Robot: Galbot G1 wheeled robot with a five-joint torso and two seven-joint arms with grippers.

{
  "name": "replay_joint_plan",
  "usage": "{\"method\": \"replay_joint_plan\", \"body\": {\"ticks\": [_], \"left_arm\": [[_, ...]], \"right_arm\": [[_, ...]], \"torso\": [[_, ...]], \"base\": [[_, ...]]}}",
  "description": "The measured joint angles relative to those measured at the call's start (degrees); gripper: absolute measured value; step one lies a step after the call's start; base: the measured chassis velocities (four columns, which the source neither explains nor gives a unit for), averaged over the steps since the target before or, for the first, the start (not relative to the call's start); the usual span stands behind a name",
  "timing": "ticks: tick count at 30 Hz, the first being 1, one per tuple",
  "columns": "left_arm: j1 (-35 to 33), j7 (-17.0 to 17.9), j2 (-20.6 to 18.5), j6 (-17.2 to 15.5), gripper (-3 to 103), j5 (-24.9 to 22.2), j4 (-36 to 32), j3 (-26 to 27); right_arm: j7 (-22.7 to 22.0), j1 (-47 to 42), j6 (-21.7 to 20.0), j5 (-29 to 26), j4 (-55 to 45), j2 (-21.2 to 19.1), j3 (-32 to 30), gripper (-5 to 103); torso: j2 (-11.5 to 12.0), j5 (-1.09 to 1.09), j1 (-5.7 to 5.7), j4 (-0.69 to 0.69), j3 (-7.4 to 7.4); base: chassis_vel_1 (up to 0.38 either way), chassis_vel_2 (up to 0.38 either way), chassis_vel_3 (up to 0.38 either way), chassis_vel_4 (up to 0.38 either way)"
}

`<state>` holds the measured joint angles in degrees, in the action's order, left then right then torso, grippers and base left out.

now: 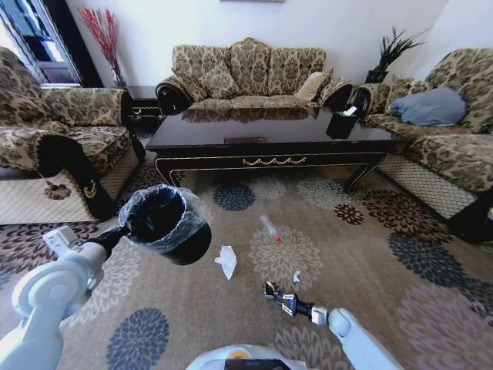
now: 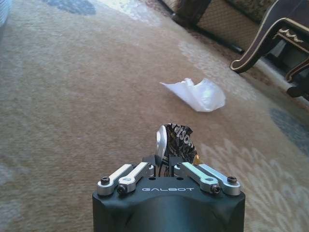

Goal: Move to the front of the table and pick up the trash from the floor, then place it into the trash bin.

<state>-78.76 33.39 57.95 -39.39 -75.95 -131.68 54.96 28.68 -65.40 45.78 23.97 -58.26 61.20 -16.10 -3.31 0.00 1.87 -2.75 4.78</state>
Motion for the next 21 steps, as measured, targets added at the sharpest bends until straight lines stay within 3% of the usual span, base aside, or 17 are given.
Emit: {"method": "replay_joint_plan", "body": {"ticks": [15, 17, 21], "left_arm": [[-3.2, 0.7, 2.5, 0.5, 4, 1.9, 0.8, -5.6], [-3.6, 1.1, 2.4, 0.3, 4, 1.7, 0.9, -6.5], [-4.4, 1.8, 1.9, 0.1, 4, 1.5, 0.9, -7.7]], "right_arm": [[-0.4, 2.0, -1.3, -15.6, -12.1, -4.7, -4.6, 13], [-2.3, 2.5, -2.8, -20.7, -14.3, -5.6, -6.1, 13], [-5.3, 2.6, -4.2, -25.4, -17.0, -6.5, -6.8, 13]], "torso": [[0.0, -0.01, 0.00, 0.01, 0.00], [0.0, 0.00, 0.00, 0.01, 0.00], [0.0, 0.01, 0.00, 0.00, 0.00]], "base": [[0.000, 0.000, 0.000, 0.000], [0.000, 0.000, 0.000, 0.000], [0.000, 0.000, 0.000, 0.000]]}}
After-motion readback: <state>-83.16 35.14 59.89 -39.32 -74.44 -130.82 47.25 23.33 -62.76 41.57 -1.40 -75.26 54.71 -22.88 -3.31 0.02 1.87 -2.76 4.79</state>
